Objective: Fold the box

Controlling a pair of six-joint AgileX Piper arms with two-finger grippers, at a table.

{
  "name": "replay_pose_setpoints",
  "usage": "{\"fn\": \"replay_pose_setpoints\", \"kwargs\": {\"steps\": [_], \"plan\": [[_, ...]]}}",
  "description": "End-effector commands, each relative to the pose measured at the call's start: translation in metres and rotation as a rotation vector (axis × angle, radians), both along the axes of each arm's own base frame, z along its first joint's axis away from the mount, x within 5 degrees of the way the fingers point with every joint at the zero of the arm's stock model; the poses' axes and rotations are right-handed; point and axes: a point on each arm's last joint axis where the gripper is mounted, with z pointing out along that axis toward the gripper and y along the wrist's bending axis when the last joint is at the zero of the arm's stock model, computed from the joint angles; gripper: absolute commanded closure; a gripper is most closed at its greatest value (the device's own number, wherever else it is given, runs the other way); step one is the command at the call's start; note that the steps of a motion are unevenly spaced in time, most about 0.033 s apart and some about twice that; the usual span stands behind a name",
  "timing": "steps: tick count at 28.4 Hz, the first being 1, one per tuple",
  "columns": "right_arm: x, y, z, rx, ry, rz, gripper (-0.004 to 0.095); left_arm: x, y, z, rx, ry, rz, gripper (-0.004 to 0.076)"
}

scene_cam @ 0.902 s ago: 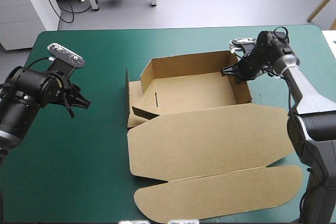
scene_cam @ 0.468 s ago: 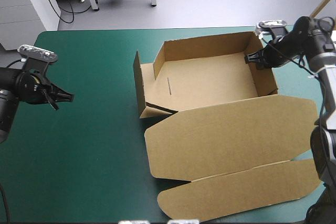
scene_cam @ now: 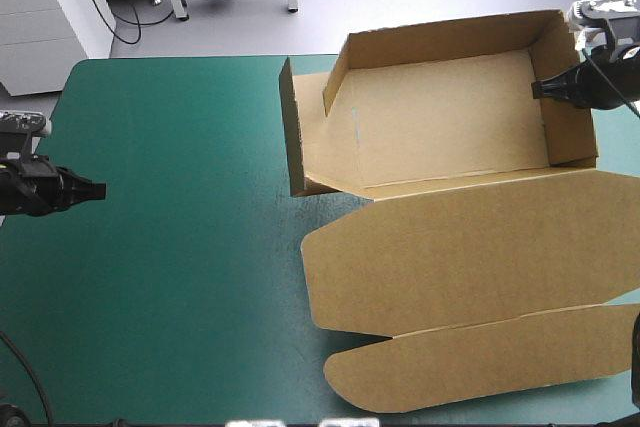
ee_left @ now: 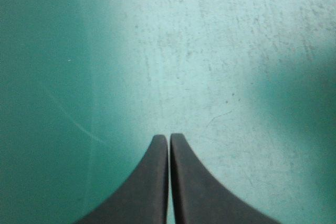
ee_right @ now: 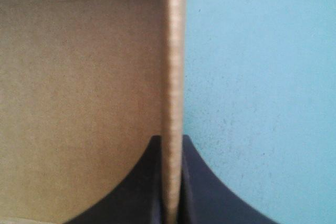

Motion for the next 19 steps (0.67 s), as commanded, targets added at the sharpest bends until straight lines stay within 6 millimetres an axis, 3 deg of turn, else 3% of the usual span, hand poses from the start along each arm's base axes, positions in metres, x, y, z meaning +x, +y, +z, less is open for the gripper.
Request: {"fn": "replay_pose_setpoints", "kwargs": {"steps": [1, 7, 13, 16, 19], "plan": [[-0.022, 0.006, 0.035, 0.041, -0.154, 0.022, 0.0928, -0.002, 0.005, -0.009, -0.084, -0.13, -0.03, 0.0729], [-0.024, 0.008, 0.038, 0.064, -0.176, 0.053, 0.0928, 0.008, 0.009, -0.055, -0.162, -0.181, 0.025, 0.073], [-0.024, 0.011, 0.039, 0.088, -0.183, 0.065, 0.0928, 0.018, 0.014, -0.079, -0.293, -0.195, 0.167, 0.0729], [-0.026, 0.012, 0.041, 0.088, -0.191, 0.073, 0.0928, 0.022, 0.013, -0.09, -0.349, -0.161, 0.139, 0.0727], [-0.027, 0.012, 0.042, 0.087, -0.195, 0.073, 0.0928, 0.031, 0.005, -0.102, -0.458, -0.124, 0.073, 0.064]]}}
